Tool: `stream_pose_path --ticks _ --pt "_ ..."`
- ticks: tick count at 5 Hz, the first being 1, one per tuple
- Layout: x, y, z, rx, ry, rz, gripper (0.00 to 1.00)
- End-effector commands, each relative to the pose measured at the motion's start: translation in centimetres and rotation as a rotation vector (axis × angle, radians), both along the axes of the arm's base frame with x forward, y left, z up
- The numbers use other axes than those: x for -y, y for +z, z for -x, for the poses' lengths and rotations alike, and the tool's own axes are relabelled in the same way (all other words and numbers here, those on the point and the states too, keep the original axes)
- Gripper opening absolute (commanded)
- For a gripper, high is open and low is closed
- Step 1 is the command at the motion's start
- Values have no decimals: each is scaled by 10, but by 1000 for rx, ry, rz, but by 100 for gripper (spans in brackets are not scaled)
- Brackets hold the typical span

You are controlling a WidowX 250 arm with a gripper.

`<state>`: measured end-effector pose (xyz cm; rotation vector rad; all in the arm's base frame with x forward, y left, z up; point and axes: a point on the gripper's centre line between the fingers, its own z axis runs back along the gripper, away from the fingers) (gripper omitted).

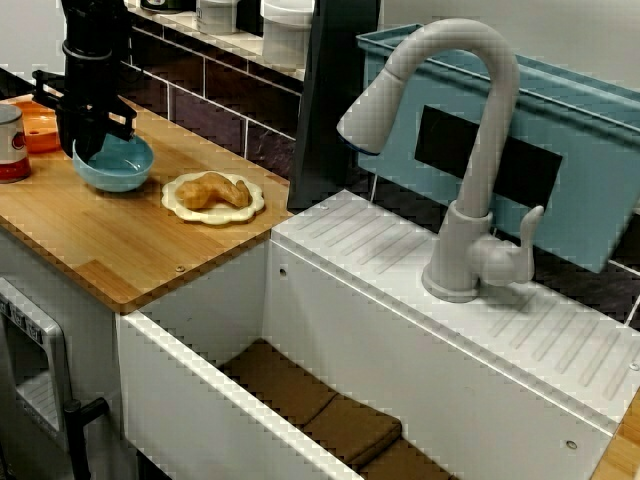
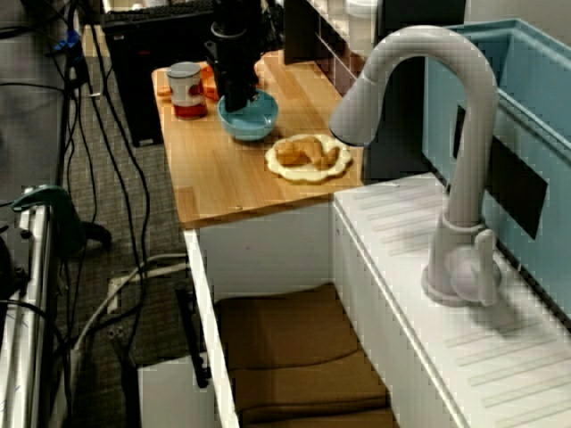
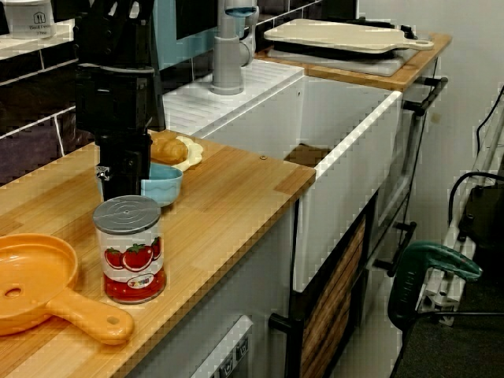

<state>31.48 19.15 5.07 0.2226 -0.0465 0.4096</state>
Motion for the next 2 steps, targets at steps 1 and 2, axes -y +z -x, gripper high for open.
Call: stream_pose_path --ticks 1,2 --pt "-4 23 5 33 -7 -3 100" --pt "-4 26 6 37 -10 -1 100"
